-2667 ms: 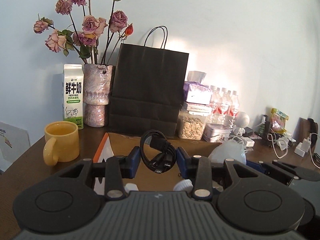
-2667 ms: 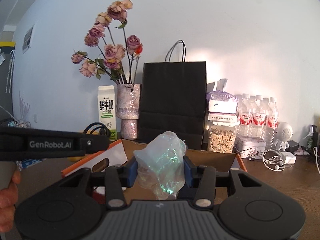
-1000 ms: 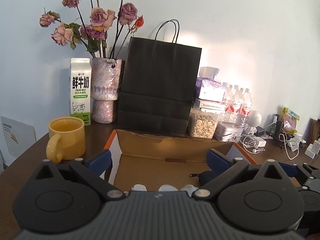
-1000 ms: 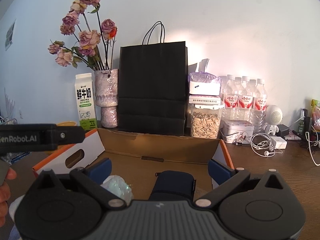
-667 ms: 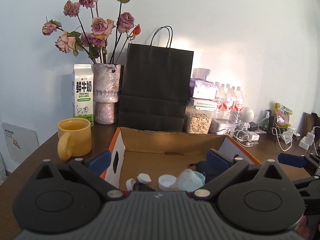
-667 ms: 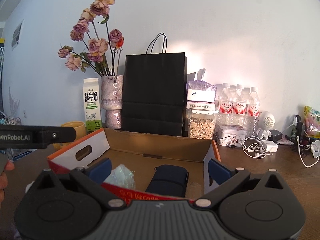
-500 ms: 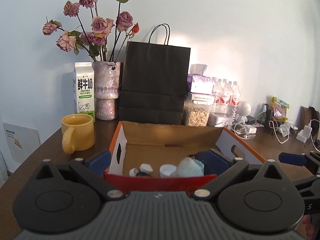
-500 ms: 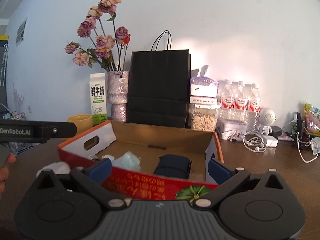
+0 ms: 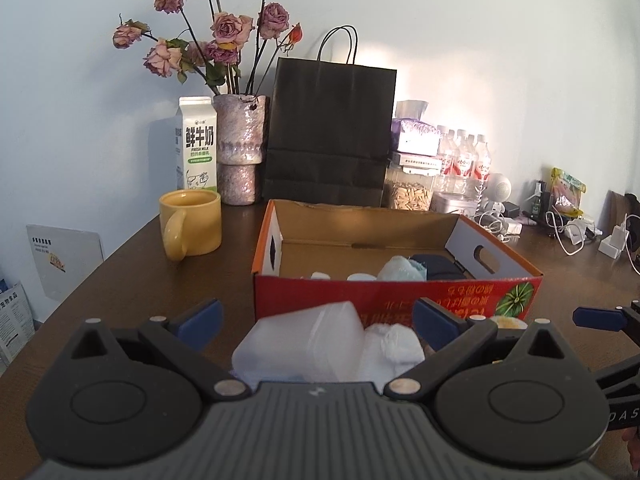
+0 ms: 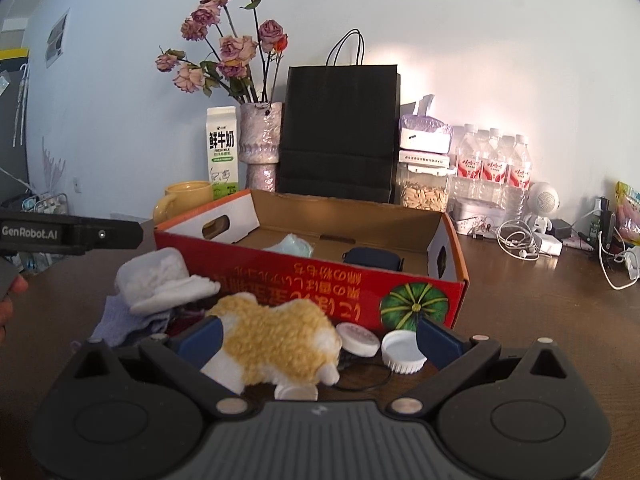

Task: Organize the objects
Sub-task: 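Grasp the translucent plastic container with the left tool while the right tool grasps the plush toy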

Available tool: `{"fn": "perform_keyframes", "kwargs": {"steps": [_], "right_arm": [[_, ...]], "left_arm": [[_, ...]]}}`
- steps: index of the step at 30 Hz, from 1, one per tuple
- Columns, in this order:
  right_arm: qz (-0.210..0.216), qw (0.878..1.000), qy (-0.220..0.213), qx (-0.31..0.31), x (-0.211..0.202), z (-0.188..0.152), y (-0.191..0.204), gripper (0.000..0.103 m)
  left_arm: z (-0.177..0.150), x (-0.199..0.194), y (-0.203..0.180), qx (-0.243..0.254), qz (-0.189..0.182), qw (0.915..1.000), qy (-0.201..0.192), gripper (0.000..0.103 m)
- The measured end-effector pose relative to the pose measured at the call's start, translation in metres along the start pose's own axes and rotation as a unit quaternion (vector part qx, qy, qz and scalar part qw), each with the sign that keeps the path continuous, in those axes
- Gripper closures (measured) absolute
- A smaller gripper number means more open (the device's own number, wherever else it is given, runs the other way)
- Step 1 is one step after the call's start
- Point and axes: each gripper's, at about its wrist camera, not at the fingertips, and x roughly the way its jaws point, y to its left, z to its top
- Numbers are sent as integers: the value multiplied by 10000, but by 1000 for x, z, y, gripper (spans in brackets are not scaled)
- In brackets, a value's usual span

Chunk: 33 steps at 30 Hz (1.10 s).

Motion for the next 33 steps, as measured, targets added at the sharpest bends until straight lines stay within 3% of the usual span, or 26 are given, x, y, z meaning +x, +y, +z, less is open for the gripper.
{"fn": "perform_keyframes", "kwargs": {"steps": [16, 24, 33], "right_arm": [[315, 9976, 499, 360, -2, -15, 35, 0], [382, 9951, 594, 688, 12, -9, 46, 26], [177, 9917, 852, 944, 33, -12, 54, 33]], "left_arm": [[-25, -33, 21, -85, 171, 9996, 189, 0], [-30, -39, 39, -273, 230, 9992, 191, 0], [-34, -35, 49, -426, 121, 9986, 284, 0]]}}
